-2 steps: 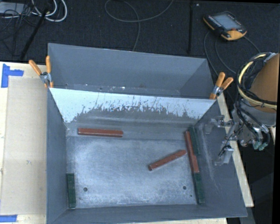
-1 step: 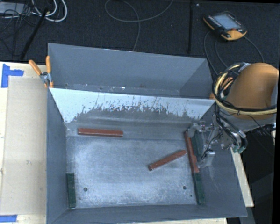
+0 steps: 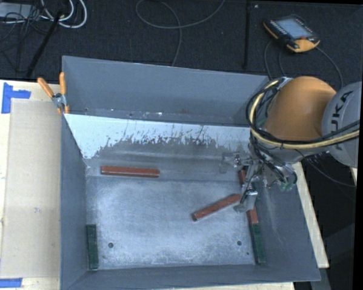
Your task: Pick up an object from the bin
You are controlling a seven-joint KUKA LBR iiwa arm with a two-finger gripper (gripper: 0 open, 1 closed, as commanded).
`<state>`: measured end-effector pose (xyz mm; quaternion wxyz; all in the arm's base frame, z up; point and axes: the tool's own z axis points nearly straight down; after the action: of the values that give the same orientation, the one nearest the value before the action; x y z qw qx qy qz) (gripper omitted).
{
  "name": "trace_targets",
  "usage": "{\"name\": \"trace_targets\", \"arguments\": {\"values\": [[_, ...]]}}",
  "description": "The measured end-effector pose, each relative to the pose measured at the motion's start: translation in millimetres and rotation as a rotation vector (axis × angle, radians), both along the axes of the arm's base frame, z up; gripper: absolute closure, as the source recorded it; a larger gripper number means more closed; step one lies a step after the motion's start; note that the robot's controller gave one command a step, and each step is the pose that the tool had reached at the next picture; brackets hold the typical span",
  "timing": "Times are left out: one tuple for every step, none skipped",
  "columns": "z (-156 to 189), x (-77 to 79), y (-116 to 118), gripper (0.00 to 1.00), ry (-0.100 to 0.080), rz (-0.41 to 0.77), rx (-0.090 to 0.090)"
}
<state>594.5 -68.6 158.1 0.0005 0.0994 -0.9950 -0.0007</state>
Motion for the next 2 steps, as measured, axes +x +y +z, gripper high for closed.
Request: {"name": "trace_targets", "arguments": {"values": [[-27,-8.4,-6,0.0,-0.001,-0.17,-0.001],[-77,-15.7,-7,0.0,-0.002,-0.009,-0.001]]}}
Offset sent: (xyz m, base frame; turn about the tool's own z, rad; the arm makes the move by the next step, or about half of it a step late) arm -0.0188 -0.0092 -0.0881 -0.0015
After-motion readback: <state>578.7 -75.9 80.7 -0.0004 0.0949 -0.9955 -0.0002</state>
